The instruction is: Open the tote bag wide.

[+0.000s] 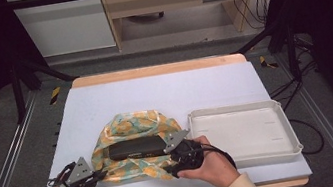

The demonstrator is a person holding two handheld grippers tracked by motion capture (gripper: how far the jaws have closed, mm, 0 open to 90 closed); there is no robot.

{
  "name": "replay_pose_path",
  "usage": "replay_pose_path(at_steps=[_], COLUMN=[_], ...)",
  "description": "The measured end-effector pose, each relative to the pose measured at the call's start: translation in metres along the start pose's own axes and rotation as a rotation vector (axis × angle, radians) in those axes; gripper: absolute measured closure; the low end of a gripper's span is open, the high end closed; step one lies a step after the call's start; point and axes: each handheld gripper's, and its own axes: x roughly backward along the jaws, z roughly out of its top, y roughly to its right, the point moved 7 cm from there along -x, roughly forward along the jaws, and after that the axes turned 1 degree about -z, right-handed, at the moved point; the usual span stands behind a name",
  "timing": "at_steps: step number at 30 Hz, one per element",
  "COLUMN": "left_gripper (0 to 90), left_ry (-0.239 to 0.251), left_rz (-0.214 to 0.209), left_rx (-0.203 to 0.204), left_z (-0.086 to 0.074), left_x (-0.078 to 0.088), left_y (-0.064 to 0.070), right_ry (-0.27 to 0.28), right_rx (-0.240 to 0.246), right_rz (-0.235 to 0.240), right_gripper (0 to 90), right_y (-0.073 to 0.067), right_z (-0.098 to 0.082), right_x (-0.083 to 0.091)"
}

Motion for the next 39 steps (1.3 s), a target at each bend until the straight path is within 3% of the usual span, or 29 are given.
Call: replay_pose_path(at_steps=[3,7,9,10,13,17,18,19,20,23,27,29,30,32,34,37,39], left_gripper=[87.6,86.9,85.9,84.2,75.1,49.5,45.0,45.0,36.9,33.7,32.3,32.3,32.0,31.6,31.7,33.4,35.2], left_ry=[0.001,0.001,0.005,0.016,0.046,0.127,0.127,0.153,0.191,0.237,0.236,0.188,0.188,0.165,0.157,0.128,0.104], left_rz=[0.007,0.000,-0.007,-0.008,0.004,0.031,0.031,0.032,0.026,0.014,0.050,0.079,0.079,0.079,0.095,0.080,0.078], left_rx=[0.010,0.029,0.030,0.028,0.027,0.068,0.068,0.078,0.090,0.101,0.107,0.085,0.085,0.089,0.063,0.043,0.054], left_z=[-0.001,-0.002,-0.001,0.002,0.009,0.025,0.025,0.030,0.039,0.047,0.051,0.056,0.056,0.064,0.070,0.077,0.079], left_x=[0.001,0.003,0.004,0.006,0.012,0.027,0.027,0.032,0.041,0.054,0.055,0.042,0.042,0.025,0.016,0.000,-0.009], left_y=[-0.002,-0.001,0.000,0.003,0.006,0.004,0.004,0.002,0.000,-0.003,-0.014,-0.027,-0.027,-0.042,-0.051,-0.061,-0.069], right_ry=[-0.022,-0.027,-0.016,-0.010,0.003,0.014,0.014,0.017,0.021,0.022,0.026,0.025,0.025,0.027,0.030,0.035,0.026], right_rx=[0.021,0.037,0.029,0.035,0.036,0.033,0.033,0.035,0.037,0.031,0.024,0.023,0.023,0.024,0.023,0.031,0.039], right_rz=[0.021,0.003,-0.002,-0.026,-0.064,-0.077,-0.077,-0.079,-0.080,-0.089,-0.089,-0.087,-0.087,-0.087,-0.088,-0.084,-0.080], right_gripper=[48.4,80.1,84.3,87.3,88.3,88.5,88.5,88.5,88.5,88.5,88.4,88.4,88.4,88.3,88.3,88.3,88.4], right_y=[-0.010,-0.012,-0.010,-0.007,-0.003,-0.001,-0.001,-0.002,-0.002,-0.001,0.000,0.000,0.000,0.000,0.000,-0.001,-0.002], right_z=[-0.011,-0.019,-0.020,-0.020,-0.020,-0.023,-0.023,-0.024,-0.026,-0.027,-0.028,-0.028,-0.028,-0.029,-0.029,-0.029,-0.030], right_x=[-0.006,-0.009,-0.009,-0.006,-0.002,0.001,0.001,0.001,0.001,0.001,0.000,-0.003,-0.003,-0.002,-0.002,-0.003,-0.003])
